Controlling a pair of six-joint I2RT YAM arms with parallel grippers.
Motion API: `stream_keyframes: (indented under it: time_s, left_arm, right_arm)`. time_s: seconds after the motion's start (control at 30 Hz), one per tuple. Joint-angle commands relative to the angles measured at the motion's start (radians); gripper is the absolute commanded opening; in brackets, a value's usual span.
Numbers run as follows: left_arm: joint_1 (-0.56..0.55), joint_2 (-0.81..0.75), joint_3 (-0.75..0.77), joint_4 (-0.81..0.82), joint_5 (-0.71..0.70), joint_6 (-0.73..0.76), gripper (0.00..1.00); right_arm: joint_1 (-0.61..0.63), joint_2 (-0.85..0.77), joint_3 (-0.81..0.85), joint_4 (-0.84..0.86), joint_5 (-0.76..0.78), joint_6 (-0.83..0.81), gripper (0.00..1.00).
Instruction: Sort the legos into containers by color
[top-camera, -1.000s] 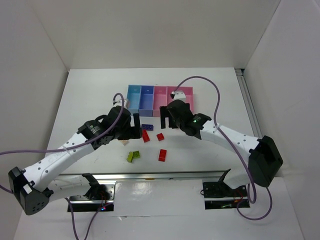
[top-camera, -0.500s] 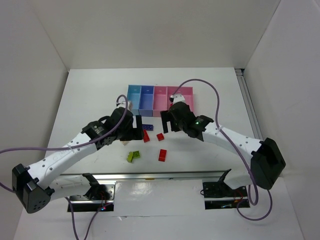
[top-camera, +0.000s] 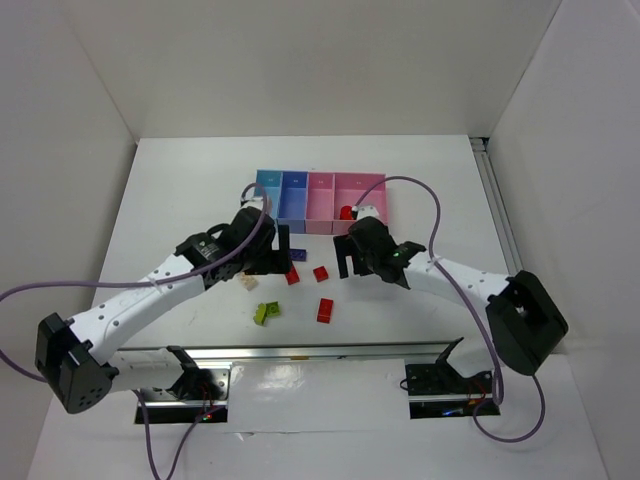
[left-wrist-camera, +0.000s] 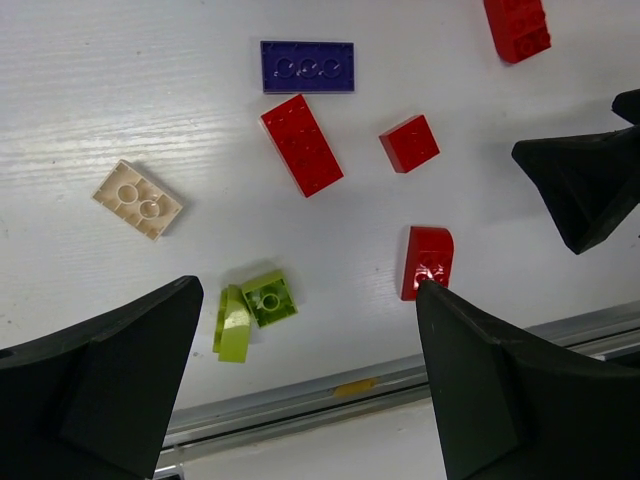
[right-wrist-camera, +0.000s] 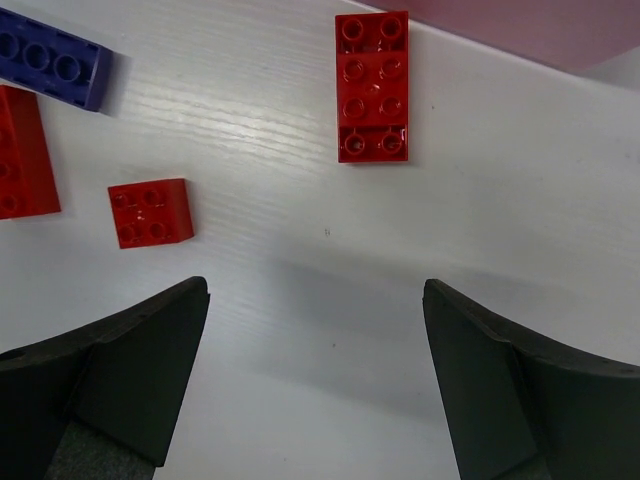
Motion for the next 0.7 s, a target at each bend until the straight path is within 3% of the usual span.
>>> stream_keyframes:
  time_s: [0.0,0.3,0.67]
  left_arm:
    - [0.007,0.029,0.05,0.007,0.005,0.046,0.99]
    - [0.016,0.075,0.07,0.016,-0.023,0.046,0.99]
    - [0.016,0.057,0.07,0.007,-0.052,0.046,0.99]
  right_arm:
    - [-0.008,0.046,-0.017,0.124,0.014,-0.023,0.94]
    - [-0.111,0.197,0.017,0.237,0.013,-0.094,0.96]
    - [-0.131,0.358,0.121,0.31,-0.043,-0.132,0.81]
